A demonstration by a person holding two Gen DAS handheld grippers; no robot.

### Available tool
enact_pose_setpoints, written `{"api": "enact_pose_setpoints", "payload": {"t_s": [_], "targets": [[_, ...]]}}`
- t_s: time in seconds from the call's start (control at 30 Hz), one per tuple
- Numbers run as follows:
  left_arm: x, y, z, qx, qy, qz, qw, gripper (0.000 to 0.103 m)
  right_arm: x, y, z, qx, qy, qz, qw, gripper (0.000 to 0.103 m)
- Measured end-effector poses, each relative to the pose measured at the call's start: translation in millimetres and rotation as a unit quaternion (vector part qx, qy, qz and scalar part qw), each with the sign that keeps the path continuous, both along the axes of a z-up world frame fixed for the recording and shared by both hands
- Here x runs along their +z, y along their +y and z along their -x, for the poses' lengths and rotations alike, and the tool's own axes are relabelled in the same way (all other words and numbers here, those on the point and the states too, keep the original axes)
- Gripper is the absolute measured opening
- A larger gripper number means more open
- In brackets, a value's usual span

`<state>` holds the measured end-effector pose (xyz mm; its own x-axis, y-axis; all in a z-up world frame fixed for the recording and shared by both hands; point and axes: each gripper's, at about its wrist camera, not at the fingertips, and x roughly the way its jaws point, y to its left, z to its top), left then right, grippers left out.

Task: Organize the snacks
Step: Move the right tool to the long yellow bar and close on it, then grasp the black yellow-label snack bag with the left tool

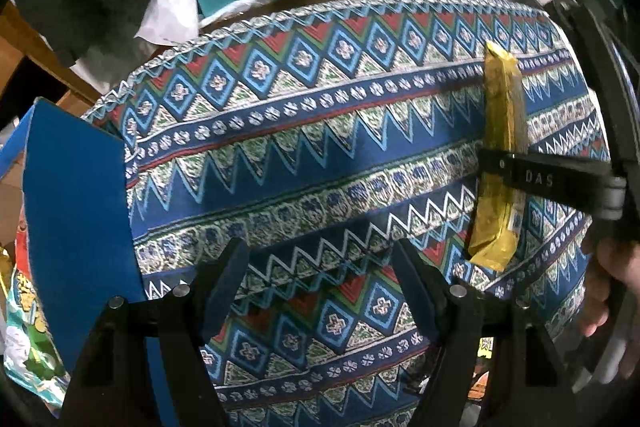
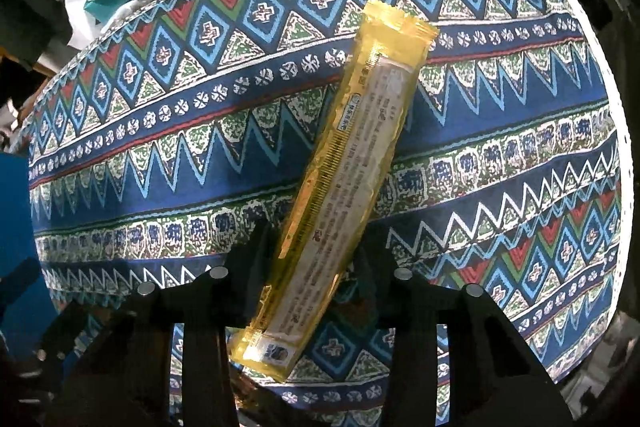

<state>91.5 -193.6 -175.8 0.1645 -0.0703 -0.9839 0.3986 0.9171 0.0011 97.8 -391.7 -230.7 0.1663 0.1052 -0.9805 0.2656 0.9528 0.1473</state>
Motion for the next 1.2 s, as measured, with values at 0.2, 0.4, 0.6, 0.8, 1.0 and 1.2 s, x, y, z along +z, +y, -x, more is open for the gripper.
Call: {"api": "enact_pose_setpoints", "payload": {"t_s": [0.2, 0.4, 0.6, 0.8, 1.0, 1.2], "targets": [[-0.1, -8.6, 14.3, -0.028, 0.005, 0.005, 0.9996, 0.076, 9.6, -10.9, 11.3, 0.026, -0.003, 0.021, 0.999, 0.031], [0.4, -14.9, 28.4, -0.041, 0.023, 0.023, 0.9986, 0.076, 12.3, -35.6, 34.8, 0.044, 0.007, 0.033, 0.998, 0.028], [-4.6, -20.1, 44.0, -0.040, 0.048, 0.039, 0.9973, 0.076, 10.1, -56.0, 75.9, 0.070, 0.031, 0.051, 0.996, 0.028], [-6.6, -30.6, 63.1, -0.059, 0.059, 0.044, 0.9955, 0.077, 5.6, -64.3, 137.6, 0.068, 0.048, 0.044, 0.996, 0.028], [-17.7, -41.2, 81.5, -0.069, 0.082, 0.049, 0.9930, 0.081, 6.1, -63.2, 178.6, 0.058, 0.035, 0.036, 0.997, 0.029], [-27.5, -53.7, 96.7, -0.079, 0.095, 0.049, 0.9911, 0.081, 5.7, -63.3, 188.0, 0.051, 0.033, 0.043, 0.997, 0.032]]}}
